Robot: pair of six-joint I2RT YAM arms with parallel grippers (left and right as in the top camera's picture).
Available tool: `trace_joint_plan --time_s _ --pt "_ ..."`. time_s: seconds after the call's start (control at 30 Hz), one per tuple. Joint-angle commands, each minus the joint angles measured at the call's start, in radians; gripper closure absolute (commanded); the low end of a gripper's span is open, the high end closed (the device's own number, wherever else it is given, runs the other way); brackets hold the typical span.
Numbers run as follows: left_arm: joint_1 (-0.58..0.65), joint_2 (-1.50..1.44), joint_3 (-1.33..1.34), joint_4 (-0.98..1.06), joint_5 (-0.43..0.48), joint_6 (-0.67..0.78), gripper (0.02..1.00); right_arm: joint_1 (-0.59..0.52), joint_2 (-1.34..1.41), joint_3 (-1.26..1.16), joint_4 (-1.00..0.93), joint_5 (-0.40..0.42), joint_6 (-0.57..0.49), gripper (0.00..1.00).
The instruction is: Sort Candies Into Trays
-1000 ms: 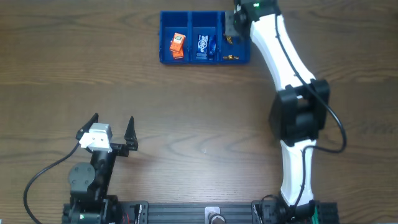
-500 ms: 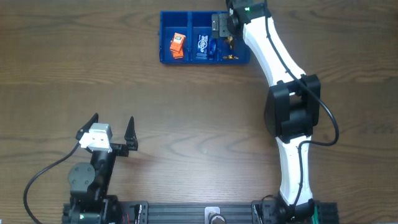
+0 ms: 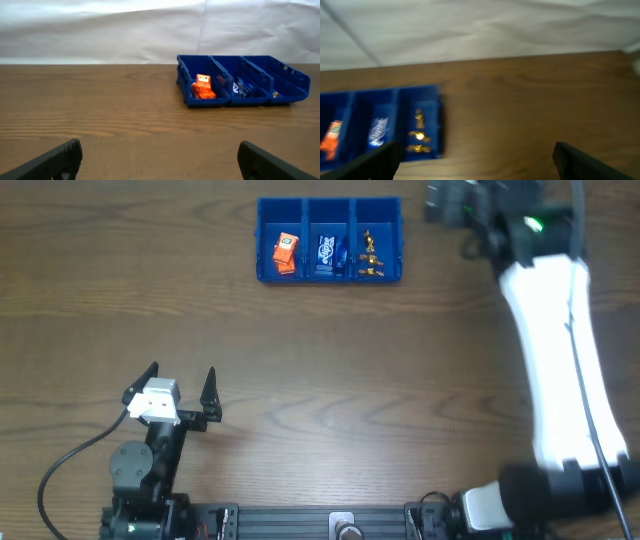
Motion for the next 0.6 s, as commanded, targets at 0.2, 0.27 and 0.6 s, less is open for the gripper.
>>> trace_joint_plan --time_s 0.2,0.27,0.6 --pt "0.006 -0.006 -0.019 -0.033 0.021 0.002 0.020 -0.097 -0.739 -0.875 0.366 -0.046 -0.093 0.003" --pt "0.006 -0.006 -0.019 -0.033 0.021 0.002 0.020 -0.121 -0.906 -1.025 0.423 -0.100 -0.093 0.003" --pt "0.006 -0.006 -0.019 -0.033 0.021 0.002 0.020 -0.182 -1.580 -1.445 0.481 -0.223 -0.069 0.003"
